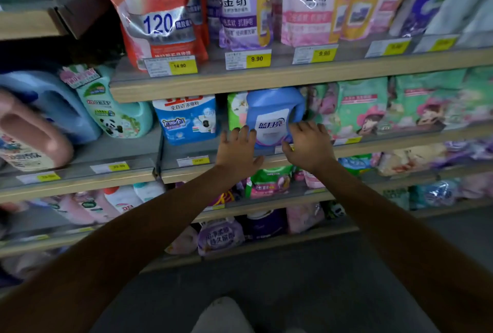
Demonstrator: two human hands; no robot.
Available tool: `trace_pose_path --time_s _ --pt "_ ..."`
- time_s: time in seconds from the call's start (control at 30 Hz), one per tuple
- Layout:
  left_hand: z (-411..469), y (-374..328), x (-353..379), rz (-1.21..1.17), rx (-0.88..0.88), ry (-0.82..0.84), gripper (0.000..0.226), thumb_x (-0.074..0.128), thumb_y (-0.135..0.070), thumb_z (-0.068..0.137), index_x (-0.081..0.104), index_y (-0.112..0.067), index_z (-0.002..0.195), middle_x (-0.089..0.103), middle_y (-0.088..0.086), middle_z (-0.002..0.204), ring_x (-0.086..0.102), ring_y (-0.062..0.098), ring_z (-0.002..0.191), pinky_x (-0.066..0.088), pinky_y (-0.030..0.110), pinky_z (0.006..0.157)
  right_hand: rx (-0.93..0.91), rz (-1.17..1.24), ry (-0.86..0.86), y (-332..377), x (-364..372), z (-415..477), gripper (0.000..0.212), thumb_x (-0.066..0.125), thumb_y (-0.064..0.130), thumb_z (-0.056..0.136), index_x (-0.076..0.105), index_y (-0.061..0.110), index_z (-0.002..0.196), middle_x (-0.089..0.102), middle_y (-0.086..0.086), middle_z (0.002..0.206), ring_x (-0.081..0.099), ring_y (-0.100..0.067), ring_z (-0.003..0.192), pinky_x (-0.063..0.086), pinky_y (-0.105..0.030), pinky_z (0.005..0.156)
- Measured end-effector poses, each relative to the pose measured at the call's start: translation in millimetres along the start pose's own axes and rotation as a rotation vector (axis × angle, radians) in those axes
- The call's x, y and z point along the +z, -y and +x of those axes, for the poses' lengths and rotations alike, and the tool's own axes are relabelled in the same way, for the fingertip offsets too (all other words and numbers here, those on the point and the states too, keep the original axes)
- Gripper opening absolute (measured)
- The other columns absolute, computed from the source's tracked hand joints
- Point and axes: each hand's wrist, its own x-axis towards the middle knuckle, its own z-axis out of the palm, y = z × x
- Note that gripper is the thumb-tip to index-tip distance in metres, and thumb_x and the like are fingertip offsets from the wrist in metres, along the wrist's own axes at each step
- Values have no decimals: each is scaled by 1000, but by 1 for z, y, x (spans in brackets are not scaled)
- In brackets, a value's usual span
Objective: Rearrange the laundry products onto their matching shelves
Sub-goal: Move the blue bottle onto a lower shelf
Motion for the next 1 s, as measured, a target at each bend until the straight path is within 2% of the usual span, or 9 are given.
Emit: trace_pose_path --time_s 0.17,0.37,0.53,0.63,0.77,0.83,0.87,0.93,1.0 --pt "24 -7 19 -28 -36 20 69 46 -53 89 30 -9 140 34 13 145 35 33 131 25 48 112 73 -28 90 -23 14 11 55 36 42 86 52 5 124 57 -18 123 47 -34 120 35 -44 98" --pt "60 -8 45 -129 -154 15 77 48 -57 87 27 -9 143 37 13 145 40 33 130 29 48 108 159 50 97 -35 40 38 50 49 38 91 47 2 126 55 -21 124 48 -36 119 41 -43 91" --pt "85 -11 63 -344 -294 -10 94 55 -57 84 11 -7 150 33 13 149 37 33 134 30 47 109 290 303 13 -44 67 65 87 59 49 85 24 0 147 48 -24 137 53 -40 120 48 -46 89" --pt "104 -9 68 -508 -372 -26 102 57 -58 83 3 -6 151 28 13 153 34 33 137 29 46 110 373 526 25 -51 81 87 106 69 54 76 13 3 151 40 -20 147 45 -38 131 45 -49 101" --pt "130 -2 83 -825 -389 -86 107 72 -47 74 8 -11 151 40 12 146 43 30 131 40 47 105 425 867 38 -76 121 117 123 72 71 51 22 15 148 43 -10 145 44 -30 133 40 -51 108" --pt "139 2 90 -1078 -347 -129 105 81 -34 69 15 -10 148 44 11 141 46 25 129 43 46 105 401 1004 34 -83 128 123 114 82 61 53 29 16 143 46 -7 140 46 -24 130 41 -50 108" --pt "141 4 93 -1162 -332 -135 101 83 -27 69 19 -9 145 45 10 140 46 21 129 42 44 106 381 1054 29 -81 121 123 107 87 46 58 28 15 143 45 -5 139 46 -21 129 40 -48 110" --pt "143 6 98 -1242 -312 -157 94 84 -22 66 26 -11 140 47 9 136 48 17 125 45 41 104 356 1134 69 -78 110 124 98 83 11 70 19 11 145 43 -1 136 44 -14 127 38 -37 111" --pt "145 6 103 -1254 -298 -185 93 83 -27 64 29 -12 138 48 9 133 49 18 123 47 40 101 334 1196 83 -80 111 127 94 77 -3 73 17 10 144 45 -2 133 47 -10 120 40 -30 105"
